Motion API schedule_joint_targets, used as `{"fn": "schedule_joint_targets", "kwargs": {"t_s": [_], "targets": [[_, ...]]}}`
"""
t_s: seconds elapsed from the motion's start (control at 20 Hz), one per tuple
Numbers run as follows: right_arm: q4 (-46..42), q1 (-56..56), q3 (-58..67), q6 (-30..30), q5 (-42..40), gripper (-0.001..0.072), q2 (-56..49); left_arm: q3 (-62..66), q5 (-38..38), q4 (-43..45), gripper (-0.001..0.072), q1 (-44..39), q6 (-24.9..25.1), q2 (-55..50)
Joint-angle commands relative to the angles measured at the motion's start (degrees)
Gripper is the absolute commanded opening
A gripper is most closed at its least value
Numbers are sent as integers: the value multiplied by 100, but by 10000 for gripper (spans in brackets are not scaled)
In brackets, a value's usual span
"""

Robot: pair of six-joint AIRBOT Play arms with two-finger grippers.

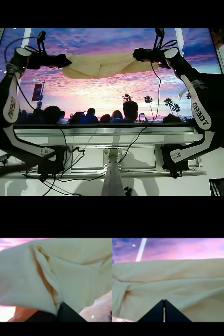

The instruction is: Fold the clothes and pants, and hang the long-sleeved shirts on hangers.

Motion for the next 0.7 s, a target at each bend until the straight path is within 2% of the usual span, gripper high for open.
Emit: {"fn": "schedule_joint_targets", "kwargs": {"t_s": [0.0, 0.15, 0.3, 0.45, 0.65], "targets": [[-111, 518, 267, 297, 68, 13, -90, 153, -1965, 304, 13, 105, -199, 898], [-114, 1272, 282, 313, 420, 13, -264, 153, -2835, 306, 13, 201, -258, 1766], [-116, 2175, 282, 413, 466, 13, -496, 153, -2861, 306, 14, 299, -256, 2527], [-52, 3067, 282, 787, 697, 13, -656, 153, -2789, 306, 14, 483, -256, 3012], [-31, 4109, 380, 785, 560, 14, -656, 151, -2732, 304, 14, 544, -258, 3128]]}}
